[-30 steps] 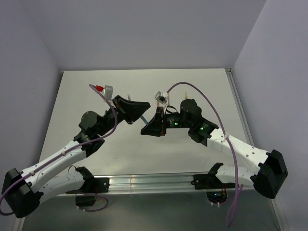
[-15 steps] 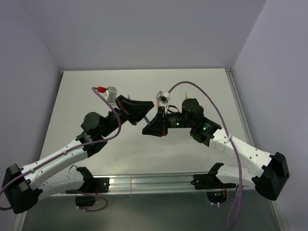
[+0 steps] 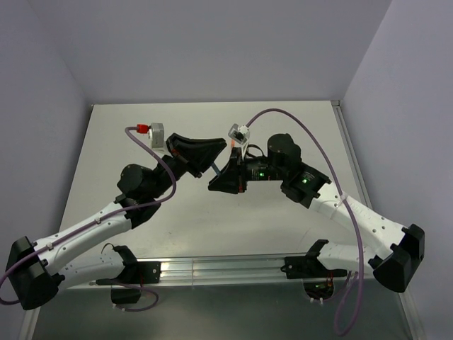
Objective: Insert the pens into the pen caps
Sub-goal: Press the pen cap onto the pen.
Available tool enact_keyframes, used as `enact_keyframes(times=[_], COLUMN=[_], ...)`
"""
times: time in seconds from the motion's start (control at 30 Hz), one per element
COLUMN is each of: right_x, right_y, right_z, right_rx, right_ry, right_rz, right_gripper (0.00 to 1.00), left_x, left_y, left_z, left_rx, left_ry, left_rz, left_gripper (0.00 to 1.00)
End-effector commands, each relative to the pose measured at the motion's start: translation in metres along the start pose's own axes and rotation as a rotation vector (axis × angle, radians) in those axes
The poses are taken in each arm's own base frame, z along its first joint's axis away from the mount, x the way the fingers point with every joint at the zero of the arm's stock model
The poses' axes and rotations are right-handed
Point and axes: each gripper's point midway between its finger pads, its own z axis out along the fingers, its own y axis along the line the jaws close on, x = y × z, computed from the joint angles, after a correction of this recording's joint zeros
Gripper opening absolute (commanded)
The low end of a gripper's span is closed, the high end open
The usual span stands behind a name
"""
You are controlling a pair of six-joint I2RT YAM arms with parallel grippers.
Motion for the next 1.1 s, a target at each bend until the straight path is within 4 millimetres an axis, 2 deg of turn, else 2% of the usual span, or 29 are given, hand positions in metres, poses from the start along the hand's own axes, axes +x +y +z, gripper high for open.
enact_keyframes(times=[0.0,0.3,0.47,0.87,1.07], right_x=[-0.146,-0.173,-0.18,-0.206,-0.219], right_y=[0.0,0.01,0.007,0.016,0.028], right_z=[-0.02,-0.024,-0.026,-0.029,-0.034], right_rx=[0.155,0.154,0.168,0.158,0.13], right_ry=[-0.471,-0.5,-0.504,-0.54,-0.568], right_rz=[-0.164,-0.211,-0.223,-0.253,-0.262], right_gripper=[0.0,0.0,0.0,0.0,0.0], left_x=[0.139,0.163,0.172,0.198,0.203], left_y=[-0.042,-0.045,-0.044,-0.044,-0.046], left_z=[-0.054,-0.072,-0.086,-0.103,-0.107], left_rx=[0.192,0.2,0.187,0.165,0.164], left_ry=[0.544,0.638,0.681,0.75,0.756], left_rz=[-0.196,-0.236,-0.252,-0.301,-0.315], left_gripper=[0.0,0.0,0.0,0.0,0.0])
